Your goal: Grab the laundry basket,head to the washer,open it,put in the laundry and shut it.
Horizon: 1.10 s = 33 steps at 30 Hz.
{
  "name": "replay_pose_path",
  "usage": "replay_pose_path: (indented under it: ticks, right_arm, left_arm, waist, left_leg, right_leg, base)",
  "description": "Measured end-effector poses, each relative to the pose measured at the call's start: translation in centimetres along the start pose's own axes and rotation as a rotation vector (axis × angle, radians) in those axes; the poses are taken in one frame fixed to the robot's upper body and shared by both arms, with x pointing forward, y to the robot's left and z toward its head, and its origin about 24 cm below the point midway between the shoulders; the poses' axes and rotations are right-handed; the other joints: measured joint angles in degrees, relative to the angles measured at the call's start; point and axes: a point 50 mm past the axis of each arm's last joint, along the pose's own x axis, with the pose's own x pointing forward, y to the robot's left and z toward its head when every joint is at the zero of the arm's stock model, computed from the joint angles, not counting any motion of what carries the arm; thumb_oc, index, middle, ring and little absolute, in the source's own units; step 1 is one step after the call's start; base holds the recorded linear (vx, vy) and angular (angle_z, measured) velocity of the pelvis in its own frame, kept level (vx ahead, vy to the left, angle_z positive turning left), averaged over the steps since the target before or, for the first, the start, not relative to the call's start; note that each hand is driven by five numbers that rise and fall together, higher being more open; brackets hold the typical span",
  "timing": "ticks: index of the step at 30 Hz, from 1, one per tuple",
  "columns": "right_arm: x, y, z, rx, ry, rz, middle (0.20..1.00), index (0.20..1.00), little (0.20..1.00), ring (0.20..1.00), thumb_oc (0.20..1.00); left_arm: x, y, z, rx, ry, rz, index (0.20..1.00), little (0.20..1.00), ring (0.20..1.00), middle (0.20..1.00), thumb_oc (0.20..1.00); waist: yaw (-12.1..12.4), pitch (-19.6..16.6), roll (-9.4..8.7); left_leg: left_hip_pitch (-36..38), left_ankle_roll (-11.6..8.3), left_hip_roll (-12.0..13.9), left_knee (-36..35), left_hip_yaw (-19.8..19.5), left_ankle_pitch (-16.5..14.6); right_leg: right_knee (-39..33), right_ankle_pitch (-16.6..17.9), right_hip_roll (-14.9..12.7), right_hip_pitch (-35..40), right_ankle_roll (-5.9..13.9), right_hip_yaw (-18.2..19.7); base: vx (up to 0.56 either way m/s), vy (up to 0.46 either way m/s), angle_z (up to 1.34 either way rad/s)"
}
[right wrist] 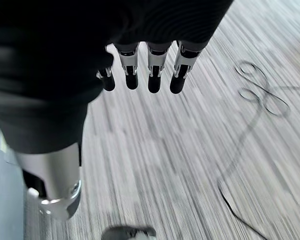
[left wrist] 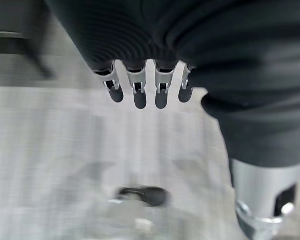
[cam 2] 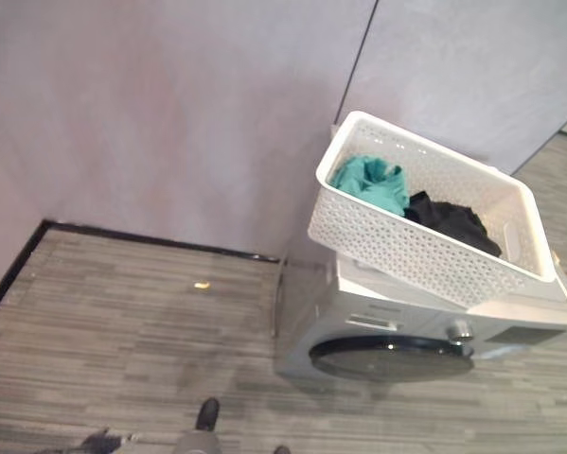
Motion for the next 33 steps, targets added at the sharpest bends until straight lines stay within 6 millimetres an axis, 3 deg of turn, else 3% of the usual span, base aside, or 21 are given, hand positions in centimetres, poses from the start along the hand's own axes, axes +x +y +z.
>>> replay_pose_path:
  ticks: [1, 4, 9, 13, 21, 27, 29, 30, 31, 32, 33]
  right_arm:
    - [0.0, 0.1, 0.0, -0.006, -0.001, 0.0, 1.0, 1.0, 1.0, 1.0, 1.0]
    - [0.1, 1.4, 1.2, -0.023, -0.034, 0.037, 1.0, 1.0, 1.0, 1.0, 1.0]
    - [-0.1, 2.7, 4.0, -0.067, -0.125, 0.07, 1.0, 1.0, 1.0, 1.0, 1.0]
    - [-0.2, 2.9, 4.4, -0.095, -0.138, 0.073, 1.0, 1.0, 1.0, 1.0, 1.0]
    - [-0.1, 3.0, 4.2, -0.18, -0.131, 0.072, 1.0, 1.0, 1.0, 1.0, 1.0]
    - [-0.2, 2.9, 4.5, -0.216, -0.149, 0.071, 1.0, 1.0, 1.0, 1.0, 1.0]
    - [-0.2, 2.6, 4.6, -0.217, -0.154, 0.063, 1.0, 1.0, 1.0, 1.0, 1.0]
    - [-0.3, 2.1, 5.2, -0.219, -0.174, 0.053, 1.0, 1.0, 1.0, 1.0, 1.0]
    - [-0.3, 1.7, 5.2, -0.219, -0.175, 0.041, 1.0, 1.0, 1.0, 1.0, 1.0]
    - [-0.5, 1.9, 6.2, -0.224, -0.206, 0.048, 1.0, 1.0, 1.0, 1.0, 1.0]
    - [-0.6, 1.9, 6.9, -0.225, -0.237, 0.048, 1.0, 1.0, 1.0, 1.0, 1.0]
  left_arm:
    - [0.1, -0.2, 1.3, -0.006, -0.035, -0.006, 1.0, 1.0, 1.0, 1.0, 1.0]
    - [0.1, -1.2, 1.7, 0.053, -0.052, -0.042, 1.0, 1.0, 1.0, 1.0, 1.0]
    - [-0.1, -2.5, 0.4, 0.077, -0.02, -0.082, 1.0, 1.0, 1.0, 1.0, 1.0]
    - [-0.3, -2.4, -1.1, 0.088, 0.015, -0.086, 1.0, 1.0, 1.0, 1.0, 1.0]
    - [-0.4, -2.4, -1.9, 0.094, 0.035, -0.088, 1.0, 1.0, 1.0, 1.0, 1.0]
    - [-0.2, -2.9, 0.0, 0.128, -0.026, -0.103, 1.0, 1.0, 1.0, 1.0, 1.0]
    - [-0.2, -3.6, 1.6, 0.161, -0.074, -0.122, 1.0, 1.0, 1.0, 1.0, 1.0]
    - [-0.2, -4.4, 3.0, 0.167, -0.112, -0.139, 1.0, 1.0, 1.0, 1.0, 1.0]
    - [-0.3, -5.2, 4.4, 0.166, -0.15, -0.156, 1.0, 1.0, 1.0, 1.0, 1.0]
    - [-0.3, -5.2, 4.9, 0.172, -0.165, -0.156, 1.0, 1.0, 1.0, 1.0, 1.0]
    - [-0.3, -5.2, 5.4, 0.187, -0.176, -0.155, 1.0, 1.0, 1.0, 1.0, 1.0]
  waist:
    - [-0.24, 0.0, 0.14]
    - [-0.51, -0.06, 0.57]
    - [-0.69, -1.16, 1.77]
    - [-0.38, -2.3, 2.34]
    - [0.21, -2.85, 2.01]
    - [0.79, -0.8, 2.33]
    - [1.05, 0.18, 2.93]
    - [1.21, 1.67, 3.89]
    - [0.86, 2.84, 3.42]
    - [0.79, 3.65, 1.95]
    - [-0.07, 4.04, 0.88]
  left_leg:
    - [0.07, -0.03, -0.04, 0.0, 0.11, -0.03]
    - [0.23, -0.08, -0.06, -0.29, 0.11, 0.03]
    - [0.8, 0.13, -0.2, -1.13, 0.18, 0.19]
    - [1.01, -0.05, -0.18, -1.35, 0.08, 0.41]
    - [1.8, -0.27, 0.15, -1.79, -0.28, 0.81]
    - [-2.87, -1.43, 1.02, 0.09, -5.76, 1.78]
    - [-5.16, -1.48, 1.16, 0.79, -7.41, 1.64]
    - [-7.4, -1.15, 1.7, 1.94, -6.41, 0.81]
    - [-8.32, -1.61, 1.92, 2.5, -5.55, -0.37]
    - [-9.62, -0.67, 1.67, 6.39, 1.29, -1.01]
    - [-10.89, -0.03, 1.44, 11.11, 5.79, -1.77]
  right_leg:
    - [0.0, 0.03, -0.09, -0.02, 0.04, 0.09]
    - [-0.01, 0.14, -0.1, 0.02, 0.04, 0.09]
    - [-0.01, 0.14, -0.29, 0.19, 0.02, 0.04]
    - [-0.01, 0.13, -0.23, 0.39, -0.01, -0.05]
    - [-0.02, -0.05, 0.26, 1.17, -0.22, -0.4]
    - [0.0, -0.51, 3.44, 0.62, -1.53, -5.13]
    - [-0.02, -0.68, 3.63, -0.5, -2.67, -8.02]
    - [0.26, -0.24, 4.08, -0.48, -3.31, -10.35]
    - [-0.03, -0.54, 2.94, -1.16, -4.27, -13.05]
    - [0.01, 0.39, 1.14, -1.88, -5.24, -15.06]
    - [-0.01, 0.58, -0.47, -2.49, -5.0, -15.96]
  base:
    - [0.01, 0.051, -0.02]
    - [0.01, 0.01, 0.0]
    - [0.0, 0.0, 0.0]
    - [0.0, 0.0, 0.0]
    - [0.0, -0.057, 0.03]
    - [-0.05, -0.105, 0.4]
    - [-0.07, -0.021, 0.74]
    - [-0.13, 0.005, 1.14]
    - [-0.21, -0.027, 1.02]
    - [-0.21, -0.025, 0.83]
    - [-0.1, -0.007, 0.67]
